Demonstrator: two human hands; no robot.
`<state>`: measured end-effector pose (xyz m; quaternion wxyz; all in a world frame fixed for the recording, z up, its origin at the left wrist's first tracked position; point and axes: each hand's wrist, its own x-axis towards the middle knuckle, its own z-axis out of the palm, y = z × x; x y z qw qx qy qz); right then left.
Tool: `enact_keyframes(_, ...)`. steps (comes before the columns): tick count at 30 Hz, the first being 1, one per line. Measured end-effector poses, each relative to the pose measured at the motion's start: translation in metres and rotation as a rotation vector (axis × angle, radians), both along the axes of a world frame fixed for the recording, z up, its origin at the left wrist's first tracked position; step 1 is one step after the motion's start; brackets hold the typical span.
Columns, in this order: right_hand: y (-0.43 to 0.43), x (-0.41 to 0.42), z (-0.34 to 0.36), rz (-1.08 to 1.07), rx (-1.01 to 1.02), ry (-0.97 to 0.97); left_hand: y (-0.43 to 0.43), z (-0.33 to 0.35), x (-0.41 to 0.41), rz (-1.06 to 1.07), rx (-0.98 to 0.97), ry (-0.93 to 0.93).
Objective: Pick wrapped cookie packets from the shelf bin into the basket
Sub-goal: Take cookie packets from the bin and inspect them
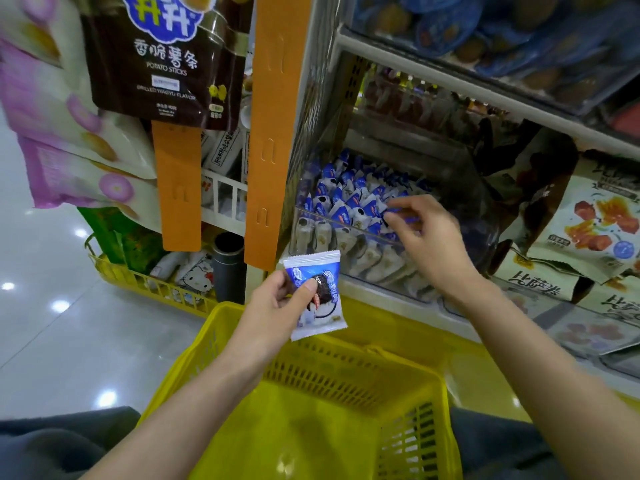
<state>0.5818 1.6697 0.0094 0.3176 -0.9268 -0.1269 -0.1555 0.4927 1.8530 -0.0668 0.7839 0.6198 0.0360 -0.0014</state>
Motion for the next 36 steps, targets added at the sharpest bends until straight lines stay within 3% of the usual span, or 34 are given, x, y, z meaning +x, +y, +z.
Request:
enact_keyframes(4,-0.003,0.043,0.002,-0.093,-0.183,0.390,0.002,0.004,0.001,0.008,-0.029,0.003)
enact_keyframes(6,-0.002,0.054,0.001,-0.061,-0.260,0.461,0.003,0.006,0.002,0.011,-0.025,0.001)
enact_keyframes(13,0.005,0.063,0.001,-0.087,-0.283,0.433,0.006,0.015,0.001,0.012,-0.028,-0.016)
enact_keyframes(17,0.004,0.058,0.009,-0.140,-0.119,0.420,0.008,0.017,0.000,0.051,-0.009,0.023)
enact_keyframes(21,0.003,0.040,0.036,-0.198,0.022,0.169,0.012,0.018,0.001,0.036,-0.090,0.129)
enact_keyframes(24,0.011,0.015,0.055,0.009,0.223,0.032,0.013,0.019,0.003,0.003,-0.175,0.204)
enact_keyframes(27,0.027,-0.015,0.061,0.249,0.422,0.258,0.013,0.023,0.002,-0.031,-0.347,0.277)
enact_keyframes(30,0.043,-0.040,0.047,0.392,0.353,0.489,0.016,0.028,-0.003,-0.194,-0.482,0.213)
enact_keyframes(33,0.055,-0.052,0.030,0.392,0.180,0.429,0.017,0.035,-0.012,-0.373,-0.485,0.137)
enact_keyframes(36,0.058,-0.054,0.025,0.329,0.200,0.329,0.017,0.036,-0.017,-0.347,-0.368,0.104)
